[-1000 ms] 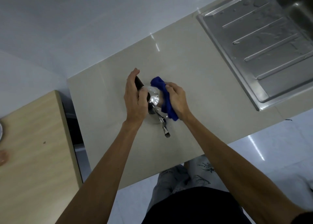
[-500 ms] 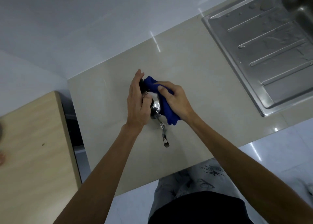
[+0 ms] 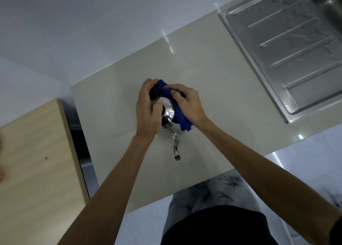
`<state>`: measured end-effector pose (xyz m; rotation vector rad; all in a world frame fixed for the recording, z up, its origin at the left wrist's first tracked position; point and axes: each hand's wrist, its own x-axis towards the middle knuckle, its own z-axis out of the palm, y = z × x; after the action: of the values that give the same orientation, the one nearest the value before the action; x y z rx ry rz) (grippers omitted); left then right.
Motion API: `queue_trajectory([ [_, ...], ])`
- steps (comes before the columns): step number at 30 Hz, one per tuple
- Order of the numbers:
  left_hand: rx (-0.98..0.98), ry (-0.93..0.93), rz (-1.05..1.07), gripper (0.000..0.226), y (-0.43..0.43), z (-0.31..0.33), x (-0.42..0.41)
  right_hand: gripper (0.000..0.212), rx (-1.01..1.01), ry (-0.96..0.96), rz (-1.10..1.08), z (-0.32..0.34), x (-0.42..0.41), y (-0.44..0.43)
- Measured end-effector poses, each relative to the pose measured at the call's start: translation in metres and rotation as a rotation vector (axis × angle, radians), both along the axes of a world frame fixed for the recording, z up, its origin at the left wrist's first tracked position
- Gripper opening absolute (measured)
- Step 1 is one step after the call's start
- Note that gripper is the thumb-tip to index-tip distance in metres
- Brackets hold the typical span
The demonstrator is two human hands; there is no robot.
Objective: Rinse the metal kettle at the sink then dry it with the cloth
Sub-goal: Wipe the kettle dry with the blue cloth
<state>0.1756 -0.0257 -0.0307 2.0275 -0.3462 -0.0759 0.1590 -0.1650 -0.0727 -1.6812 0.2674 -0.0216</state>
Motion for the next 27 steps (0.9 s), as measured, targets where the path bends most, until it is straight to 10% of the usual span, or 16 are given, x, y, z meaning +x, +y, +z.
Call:
queue_trajectory([
  [7, -0.039, 0.008, 0.208, 0.053, -0.019, -0.007, -0.015, 0.039, -0.172, 0.133, -0.029, -0.056, -0.019, -0.027],
  [13, -0.053, 0.004, 0.292, 0.056, -0.029, -0.004, -0.019, 0.044, 0.342, 0.241, -0.246, -0.037, -0.052, -0.007],
  [18, -0.043, 0.014, 0.293, 0.054, -0.027, -0.006, -0.02, 0.049, 0.288, 0.234, -0.257, -0.04, -0.115, 0.021],
  [27, -0.021, -0.007, 0.273, 0.055, -0.023, -0.009, -0.02, 0.04, 0.172, 0.398, 0.08, -0.036, 0.023, -0.033],
])
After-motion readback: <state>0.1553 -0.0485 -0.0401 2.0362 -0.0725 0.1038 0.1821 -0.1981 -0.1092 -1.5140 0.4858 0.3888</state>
